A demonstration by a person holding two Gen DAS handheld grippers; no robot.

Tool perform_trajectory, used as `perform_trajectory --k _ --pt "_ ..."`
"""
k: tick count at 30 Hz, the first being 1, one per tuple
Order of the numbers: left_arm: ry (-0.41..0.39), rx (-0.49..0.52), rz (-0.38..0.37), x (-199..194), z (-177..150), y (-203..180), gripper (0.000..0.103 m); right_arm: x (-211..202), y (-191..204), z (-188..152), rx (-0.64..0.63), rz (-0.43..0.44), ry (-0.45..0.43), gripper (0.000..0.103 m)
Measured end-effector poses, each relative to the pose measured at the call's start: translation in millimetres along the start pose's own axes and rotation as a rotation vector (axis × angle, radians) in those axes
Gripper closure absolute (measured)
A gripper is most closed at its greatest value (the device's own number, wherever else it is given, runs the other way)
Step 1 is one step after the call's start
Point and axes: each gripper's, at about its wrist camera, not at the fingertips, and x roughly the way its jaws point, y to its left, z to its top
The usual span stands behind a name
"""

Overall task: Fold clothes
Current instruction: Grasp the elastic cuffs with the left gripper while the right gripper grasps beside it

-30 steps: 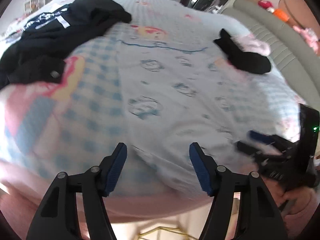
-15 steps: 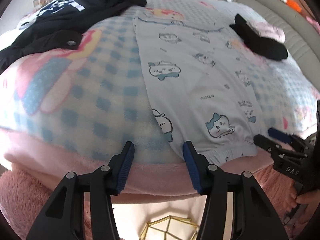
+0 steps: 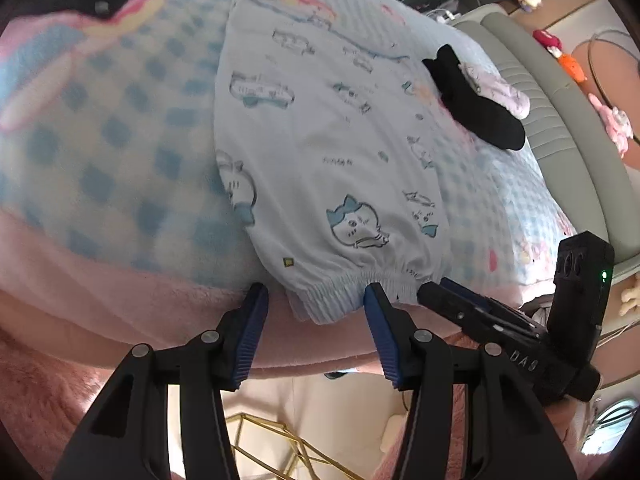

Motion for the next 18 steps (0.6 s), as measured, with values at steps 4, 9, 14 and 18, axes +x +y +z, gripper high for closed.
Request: perform_trajectory --k 4,9,14,18 --pt "-0.007 -0.027 -0.009 3 -4 -2 0.069 -4 1 -1 -0.016 0.015 -0.002 0.063" --pt "-0.061 -0.055 -0.07 -4 -2 1 0.069 -3 1 1 -0.008 0.059 0.005 0.067" --pt "-0.055 -0.09 -0.079 -2 0 8 0.063 11 6 2 0.016 0.106 0.035 0.065" --pt "-0.031 -0.097 -0.053 9 2 9 0.06 16 7 0 0.02 0.087 0.041 0.065"
